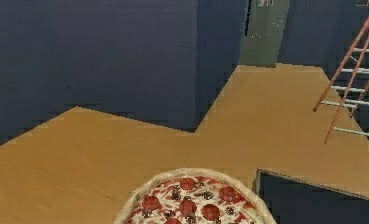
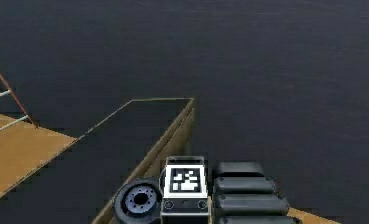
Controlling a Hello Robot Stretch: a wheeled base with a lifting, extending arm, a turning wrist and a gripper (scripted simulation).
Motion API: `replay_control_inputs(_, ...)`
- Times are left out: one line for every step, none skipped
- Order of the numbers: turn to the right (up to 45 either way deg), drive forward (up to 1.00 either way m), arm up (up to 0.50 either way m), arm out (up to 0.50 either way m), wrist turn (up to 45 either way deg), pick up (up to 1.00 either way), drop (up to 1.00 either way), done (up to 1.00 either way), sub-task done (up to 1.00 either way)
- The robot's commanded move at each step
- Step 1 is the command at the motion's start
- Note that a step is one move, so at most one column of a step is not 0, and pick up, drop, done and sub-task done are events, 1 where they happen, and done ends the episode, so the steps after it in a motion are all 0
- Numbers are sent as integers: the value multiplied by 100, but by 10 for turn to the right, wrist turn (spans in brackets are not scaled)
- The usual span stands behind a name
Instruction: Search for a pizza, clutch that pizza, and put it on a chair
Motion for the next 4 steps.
replay_control_inputs(450,0,0,0,0,0,0,0,0)
replay_control_inputs(60,0,0,0,0,0,0,0,0)
replay_control_inputs(-450,0,0,0,0,0,0,0,0)
replay_control_inputs(-450,0,0,0,0,0,0,0,0)
